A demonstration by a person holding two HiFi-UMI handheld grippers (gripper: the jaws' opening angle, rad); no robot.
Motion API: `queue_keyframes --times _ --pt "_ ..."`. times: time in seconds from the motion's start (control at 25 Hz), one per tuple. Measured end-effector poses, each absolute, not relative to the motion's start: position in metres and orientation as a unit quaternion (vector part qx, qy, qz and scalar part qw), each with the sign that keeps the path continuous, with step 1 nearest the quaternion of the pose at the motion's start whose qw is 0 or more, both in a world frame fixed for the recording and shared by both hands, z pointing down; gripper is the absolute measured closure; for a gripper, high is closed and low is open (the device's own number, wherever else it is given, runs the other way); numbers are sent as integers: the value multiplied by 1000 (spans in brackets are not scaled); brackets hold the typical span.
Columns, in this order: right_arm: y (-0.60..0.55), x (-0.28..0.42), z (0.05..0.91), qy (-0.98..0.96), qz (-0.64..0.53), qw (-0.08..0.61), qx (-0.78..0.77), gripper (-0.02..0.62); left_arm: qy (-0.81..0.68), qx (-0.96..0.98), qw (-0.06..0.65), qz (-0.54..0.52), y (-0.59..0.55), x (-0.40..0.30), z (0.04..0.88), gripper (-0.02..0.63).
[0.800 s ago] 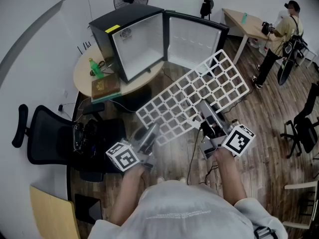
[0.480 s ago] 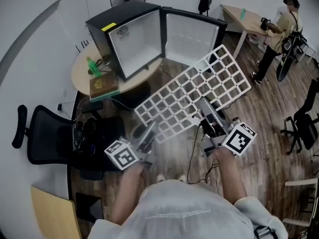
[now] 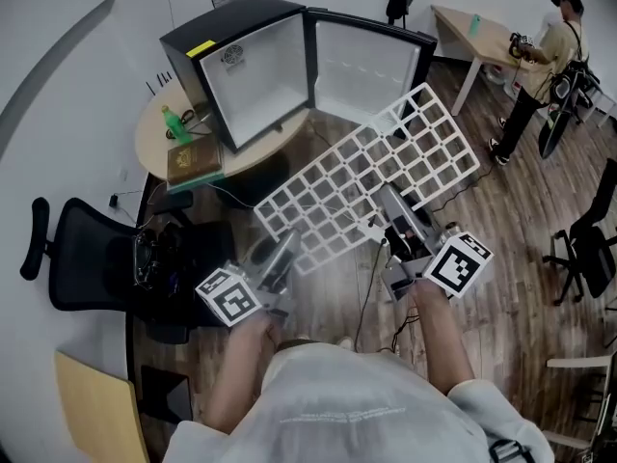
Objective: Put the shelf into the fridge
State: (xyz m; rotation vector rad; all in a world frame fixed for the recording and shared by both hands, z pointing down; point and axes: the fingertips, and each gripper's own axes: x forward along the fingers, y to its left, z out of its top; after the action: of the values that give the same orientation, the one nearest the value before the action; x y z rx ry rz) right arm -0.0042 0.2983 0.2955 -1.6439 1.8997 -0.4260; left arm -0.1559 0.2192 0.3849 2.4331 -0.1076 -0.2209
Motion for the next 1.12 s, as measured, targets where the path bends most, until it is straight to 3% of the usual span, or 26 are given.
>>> queue_keyframes --times 0.48,1.12 --pt "257 35 304 736 -166 291 -588 534 -74 938 329 -86 189 -123 390 462" --pt "42 99 303 710 -173 275 -624 532 -59 940 322 -92 -29 -59 381 462"
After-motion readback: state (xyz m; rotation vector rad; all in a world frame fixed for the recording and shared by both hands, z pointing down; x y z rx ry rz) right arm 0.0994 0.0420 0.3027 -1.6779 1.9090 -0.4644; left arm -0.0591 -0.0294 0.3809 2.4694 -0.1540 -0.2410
